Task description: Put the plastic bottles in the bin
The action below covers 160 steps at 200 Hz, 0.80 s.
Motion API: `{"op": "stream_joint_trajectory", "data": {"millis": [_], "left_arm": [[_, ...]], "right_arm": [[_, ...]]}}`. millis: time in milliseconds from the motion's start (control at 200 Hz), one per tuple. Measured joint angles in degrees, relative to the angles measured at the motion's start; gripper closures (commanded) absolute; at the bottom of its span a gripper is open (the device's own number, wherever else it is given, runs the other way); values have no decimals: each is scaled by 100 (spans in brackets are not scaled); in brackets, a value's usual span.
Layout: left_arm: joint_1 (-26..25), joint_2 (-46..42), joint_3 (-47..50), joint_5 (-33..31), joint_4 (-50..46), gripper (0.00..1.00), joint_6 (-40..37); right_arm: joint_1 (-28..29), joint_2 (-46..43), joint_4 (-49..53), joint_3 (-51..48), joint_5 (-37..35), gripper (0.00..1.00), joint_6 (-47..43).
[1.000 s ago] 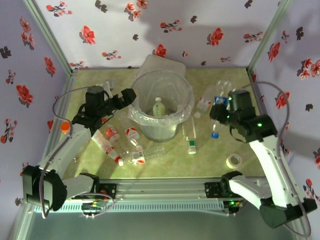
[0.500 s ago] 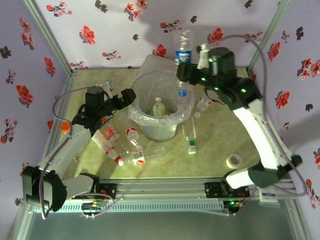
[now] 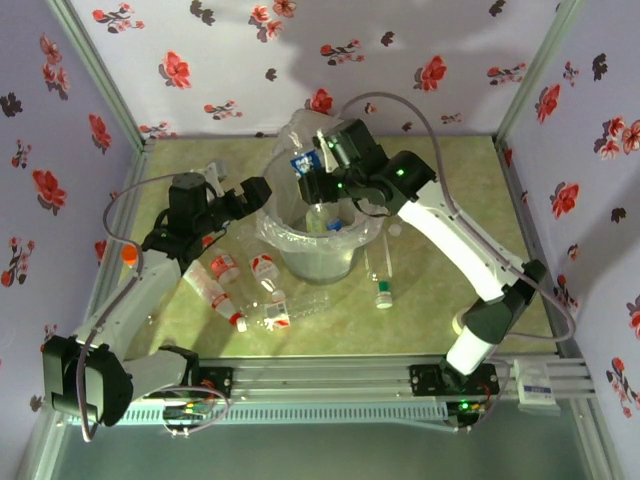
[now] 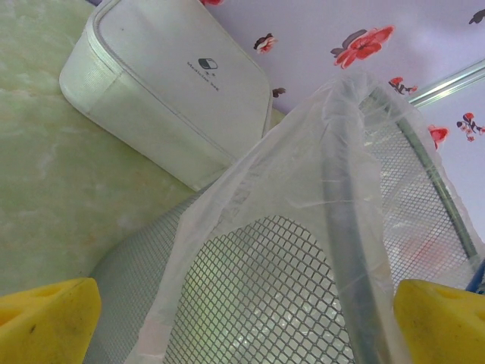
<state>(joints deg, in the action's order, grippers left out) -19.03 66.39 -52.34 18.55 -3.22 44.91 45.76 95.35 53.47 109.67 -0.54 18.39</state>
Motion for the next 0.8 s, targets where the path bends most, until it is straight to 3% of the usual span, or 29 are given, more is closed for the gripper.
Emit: {"op": "stream_joint_trajectory", "data": {"millis": [525,800], "left_arm": [[2,2,0,-55,2,0,0],[2,0,39,-57,22,1,0]], "right_arm": [[0,114,632,-590,-382,38,-63],[-13,570,691,-636,-376,26,-81]]}}
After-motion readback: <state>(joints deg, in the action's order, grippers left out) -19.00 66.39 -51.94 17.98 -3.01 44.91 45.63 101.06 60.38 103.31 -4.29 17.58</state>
